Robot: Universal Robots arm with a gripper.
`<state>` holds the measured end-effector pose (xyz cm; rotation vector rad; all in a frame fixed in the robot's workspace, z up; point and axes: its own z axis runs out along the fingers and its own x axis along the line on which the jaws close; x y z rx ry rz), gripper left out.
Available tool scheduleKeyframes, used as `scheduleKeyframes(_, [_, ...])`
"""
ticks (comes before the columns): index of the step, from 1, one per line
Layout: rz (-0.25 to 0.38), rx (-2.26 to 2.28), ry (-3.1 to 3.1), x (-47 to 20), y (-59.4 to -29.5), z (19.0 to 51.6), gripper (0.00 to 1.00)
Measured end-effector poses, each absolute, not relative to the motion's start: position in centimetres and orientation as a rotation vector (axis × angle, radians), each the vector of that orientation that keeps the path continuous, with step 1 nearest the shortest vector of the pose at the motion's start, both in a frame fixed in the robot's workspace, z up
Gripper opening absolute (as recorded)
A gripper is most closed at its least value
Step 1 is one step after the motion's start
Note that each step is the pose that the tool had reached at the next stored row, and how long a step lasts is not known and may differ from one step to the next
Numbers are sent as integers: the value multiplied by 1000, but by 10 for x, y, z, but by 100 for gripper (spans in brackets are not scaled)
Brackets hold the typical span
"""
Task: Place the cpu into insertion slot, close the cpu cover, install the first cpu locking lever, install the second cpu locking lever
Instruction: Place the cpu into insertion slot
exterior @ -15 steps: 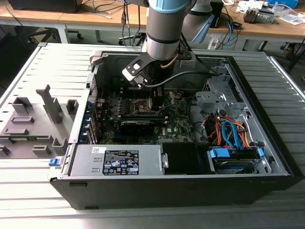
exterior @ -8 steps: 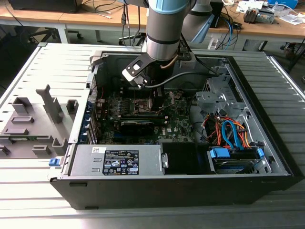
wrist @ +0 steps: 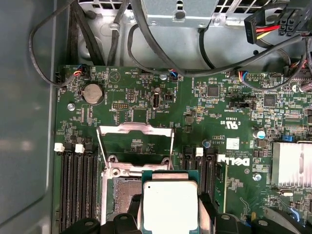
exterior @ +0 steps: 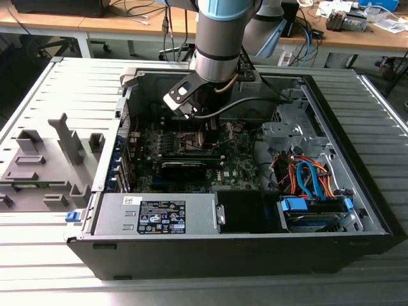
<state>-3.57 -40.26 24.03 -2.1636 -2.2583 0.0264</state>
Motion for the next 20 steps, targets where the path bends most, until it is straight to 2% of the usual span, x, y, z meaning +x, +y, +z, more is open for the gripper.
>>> scheduleKeyframes(20, [26,-2163,-2258,-39,-394,235,54])
